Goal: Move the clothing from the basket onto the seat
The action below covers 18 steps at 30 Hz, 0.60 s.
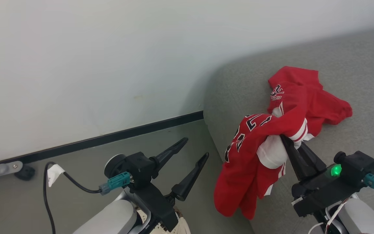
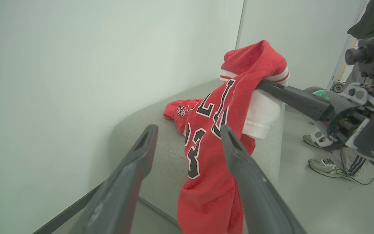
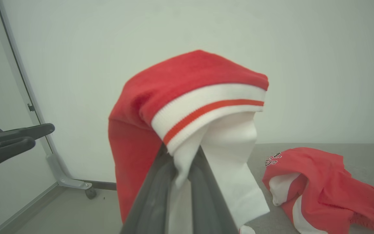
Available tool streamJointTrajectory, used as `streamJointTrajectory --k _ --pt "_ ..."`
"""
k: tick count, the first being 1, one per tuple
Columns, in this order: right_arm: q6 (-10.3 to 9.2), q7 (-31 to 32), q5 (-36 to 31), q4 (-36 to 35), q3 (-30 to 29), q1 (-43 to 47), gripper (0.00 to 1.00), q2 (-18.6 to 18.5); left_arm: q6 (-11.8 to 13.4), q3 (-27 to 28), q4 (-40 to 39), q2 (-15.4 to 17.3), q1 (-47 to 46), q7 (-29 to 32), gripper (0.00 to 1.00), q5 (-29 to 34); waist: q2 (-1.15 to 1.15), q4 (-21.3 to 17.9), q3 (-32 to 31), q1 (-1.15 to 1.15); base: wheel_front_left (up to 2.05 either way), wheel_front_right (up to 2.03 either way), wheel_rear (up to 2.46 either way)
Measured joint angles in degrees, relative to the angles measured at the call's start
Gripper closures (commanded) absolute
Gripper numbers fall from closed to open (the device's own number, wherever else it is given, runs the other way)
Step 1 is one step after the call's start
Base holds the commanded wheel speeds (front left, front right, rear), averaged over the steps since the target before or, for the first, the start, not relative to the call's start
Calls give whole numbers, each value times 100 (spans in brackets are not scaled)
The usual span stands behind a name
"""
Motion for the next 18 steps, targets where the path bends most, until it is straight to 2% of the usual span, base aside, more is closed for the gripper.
streamJointTrajectory --k 9,15,18 --pt "2 0 -83 -286 -152 19 100 -68 8 -22 -8 -68 80 0 0 5 0 -365 24 0 0 0 0" --pt "26 -1 -79 -445 -392 -458 100 -359 7 -46 -4 -144 78 0 0 5 0 -415 72 0 0 0 0" --pt "27 -18 -68 -573 -598 -695 100 -625 7 -75 -23 -147 78 0 0 7 0 -392 113 0 0 0 0"
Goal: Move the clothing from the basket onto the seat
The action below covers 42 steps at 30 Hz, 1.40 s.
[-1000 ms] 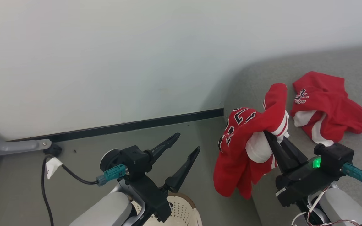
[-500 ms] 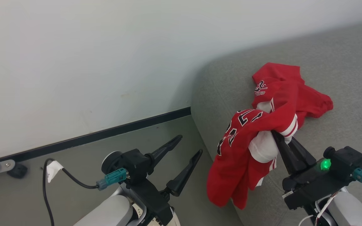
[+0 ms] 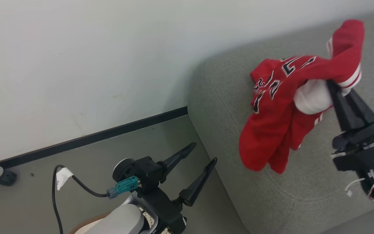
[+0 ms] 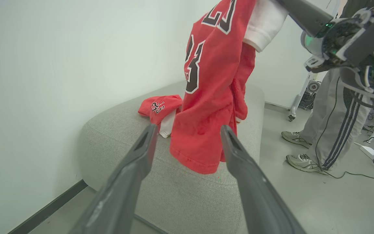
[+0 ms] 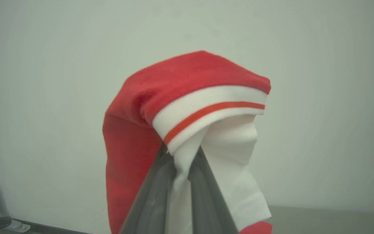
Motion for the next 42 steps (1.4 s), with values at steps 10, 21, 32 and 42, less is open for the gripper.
streamJointTrajectory --k 10,21,32,42 --pt "2 -22 290 -33 -780 -865 100 -855 18 10 -199 132 -8 1 0 59 0 165 235 0 0 0 0" --pt "3 -23 658 1284 -1256 -1465 100 -1518 46 14 -646 178 -176 103 0 210 0 414 730 1 0 0 0" --pt "-96 -18 593 2481 -1429 -1882 100 -1653 42 -2 -1036 190 -517 229 0 229 0 684 1411 1 0 0 0" --pt "-307 30 563 3138 -1206 -2245 100 -1169 13 -178 -1245 197 -931 355 0 539 1 886 2045 1 0 0 0"
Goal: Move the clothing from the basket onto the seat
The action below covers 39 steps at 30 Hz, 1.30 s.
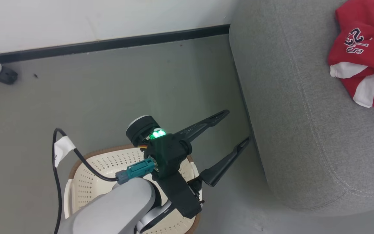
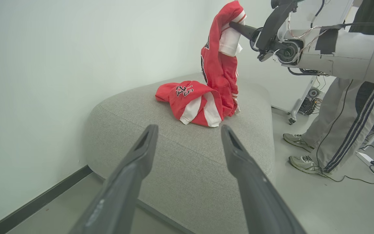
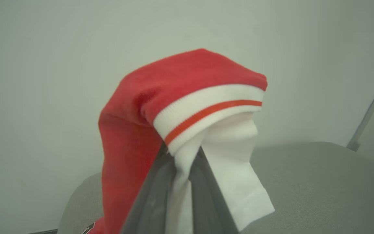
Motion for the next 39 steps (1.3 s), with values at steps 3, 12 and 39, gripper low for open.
streamJointTrajectory --k 3,12,39 --pt "1 87 -15 250 64 -89 100 64 -21 -66 -52 -30 -129 7 0 45 0 39 163 0 0 0 0" --pt "1 460 -21 1009 326 -98 100 394 -25 -157 -202 -44 -285 58 0 124 0 130 578 -1 0 0 0" --pt "207 479 -341 1739 987 279 0 767 -70 -209 430 -1 -222 -225 0 12 -1 17 139 -2 0 0 0"
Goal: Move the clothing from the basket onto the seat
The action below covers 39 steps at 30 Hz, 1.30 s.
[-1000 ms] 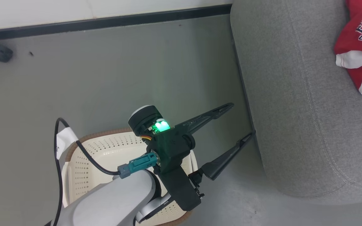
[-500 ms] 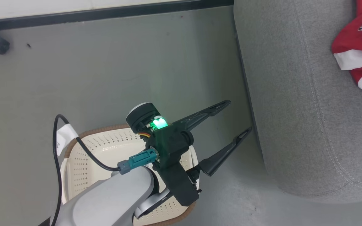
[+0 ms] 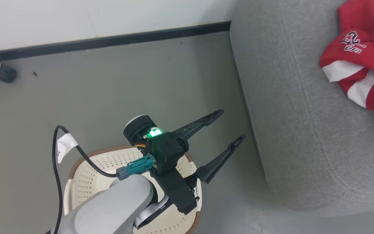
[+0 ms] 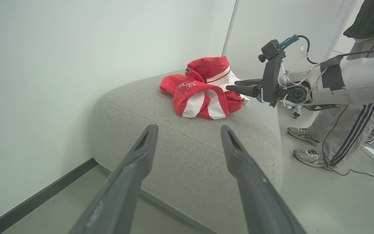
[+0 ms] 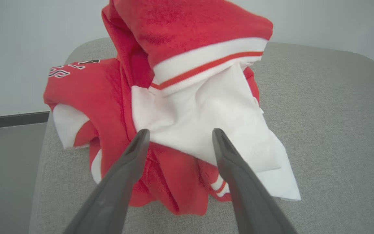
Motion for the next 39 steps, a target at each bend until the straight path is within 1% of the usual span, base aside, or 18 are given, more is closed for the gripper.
streamJointTrajectory --k 5,10,13,16,23,28,31,39 --pt "0 -220 -27 -64 8 319 0 -3 0 68 155 -82 103 -88 0 -55 0 -28 -287 0 0 0 0" --pt "4 -370 -32 -338 13 668 0 2 -1 133 297 -119 293 -130 0 -135 0 -9 -598 0 0 0 0" --pt "5 -431 -31 -619 -5 817 0 25 -1 226 360 -136 389 -132 0 -290 0 31 -783 -1 0 0 0" --pt "7 -459 -31 -927 -12 925 0 88 1 358 455 -137 466 -165 0 -335 -1 95 -955 -1 0 0 0" --pt "7 -490 -22 -1586 -144 1249 0 93 62 616 692 -59 737 -183 0 -409 -1 316 -1340 0 0 0 0" --pt "7 -491 35 -2006 -245 1730 0 129 162 749 828 -4 1074 -185 0 -478 -1 516 -1625 0 0 0 0" --pt "7 -490 101 -2318 -315 2042 0 199 214 856 856 20 1285 -185 0 -657 -1 658 -1778 0 0 0 0" --pt "-12 -491 172 -3014 -448 2697 0 471 479 1250 920 271 1729 -186 0 -721 -1 1034 -2140 0 0 0 0"
